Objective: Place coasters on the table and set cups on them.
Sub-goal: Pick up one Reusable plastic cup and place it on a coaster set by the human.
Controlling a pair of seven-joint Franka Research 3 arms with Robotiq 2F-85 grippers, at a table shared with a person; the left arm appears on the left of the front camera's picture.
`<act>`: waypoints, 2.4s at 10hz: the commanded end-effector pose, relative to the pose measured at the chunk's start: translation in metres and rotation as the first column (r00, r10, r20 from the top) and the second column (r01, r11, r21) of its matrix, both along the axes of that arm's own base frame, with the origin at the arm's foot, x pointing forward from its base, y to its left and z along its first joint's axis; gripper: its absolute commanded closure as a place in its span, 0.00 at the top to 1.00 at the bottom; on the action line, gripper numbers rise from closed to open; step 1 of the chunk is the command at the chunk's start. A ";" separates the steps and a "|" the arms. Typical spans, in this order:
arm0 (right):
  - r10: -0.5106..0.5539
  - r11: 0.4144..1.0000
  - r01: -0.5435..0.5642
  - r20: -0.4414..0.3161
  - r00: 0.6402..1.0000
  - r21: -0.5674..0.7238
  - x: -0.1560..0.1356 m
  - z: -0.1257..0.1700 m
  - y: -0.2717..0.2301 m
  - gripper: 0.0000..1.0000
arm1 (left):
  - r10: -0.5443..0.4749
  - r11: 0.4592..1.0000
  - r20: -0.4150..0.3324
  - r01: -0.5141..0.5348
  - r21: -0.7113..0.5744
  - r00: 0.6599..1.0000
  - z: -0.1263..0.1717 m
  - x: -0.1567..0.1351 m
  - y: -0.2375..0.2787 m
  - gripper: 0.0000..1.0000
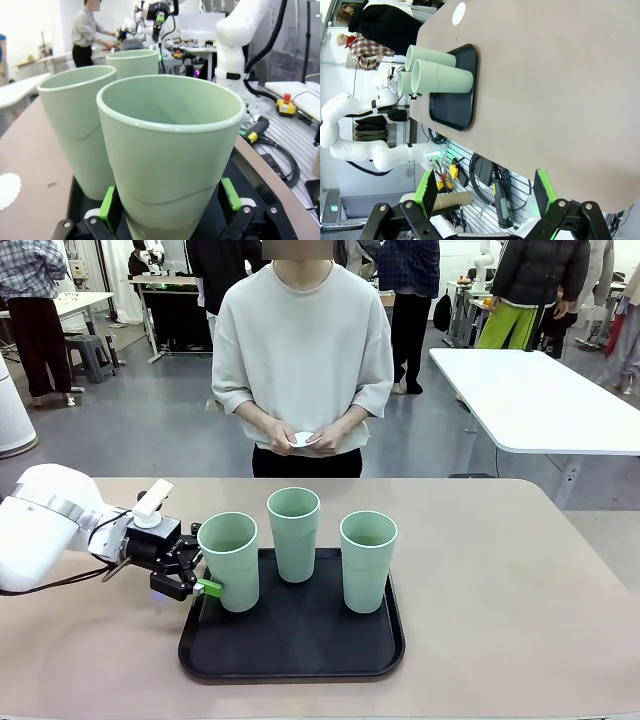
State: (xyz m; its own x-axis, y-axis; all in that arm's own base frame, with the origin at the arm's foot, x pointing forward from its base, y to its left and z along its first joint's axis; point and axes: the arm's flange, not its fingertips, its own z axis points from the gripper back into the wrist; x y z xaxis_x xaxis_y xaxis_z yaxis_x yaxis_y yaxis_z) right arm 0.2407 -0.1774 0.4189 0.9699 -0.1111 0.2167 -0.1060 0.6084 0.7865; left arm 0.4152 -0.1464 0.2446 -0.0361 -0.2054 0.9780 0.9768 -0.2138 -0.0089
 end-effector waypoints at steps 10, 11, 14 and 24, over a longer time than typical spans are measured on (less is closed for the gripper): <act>-0.002 1.000 0.002 0.011 1.000 0.018 0.001 -0.001 -0.001 1.00 | -0.004 0.998 -0.013 0.004 -0.059 1.000 -0.013 0.008 -0.021 0.32; -0.002 1.000 0.002 0.011 1.000 0.018 0.001 -0.001 -0.001 1.00 | -0.005 0.998 -0.014 0.004 -0.060 1.000 -0.013 0.008 -0.022 0.00; -0.002 1.000 0.002 0.011 1.000 0.018 0.001 -0.001 -0.001 1.00 | -0.004 0.998 -0.020 0.002 -0.058 1.000 -0.007 0.004 -0.015 0.25; -0.002 1.000 0.002 0.011 1.000 0.018 0.001 -0.001 -0.001 1.00 | 0.150 0.985 0.017 -0.148 -0.090 0.989 0.163 0.017 0.002 0.00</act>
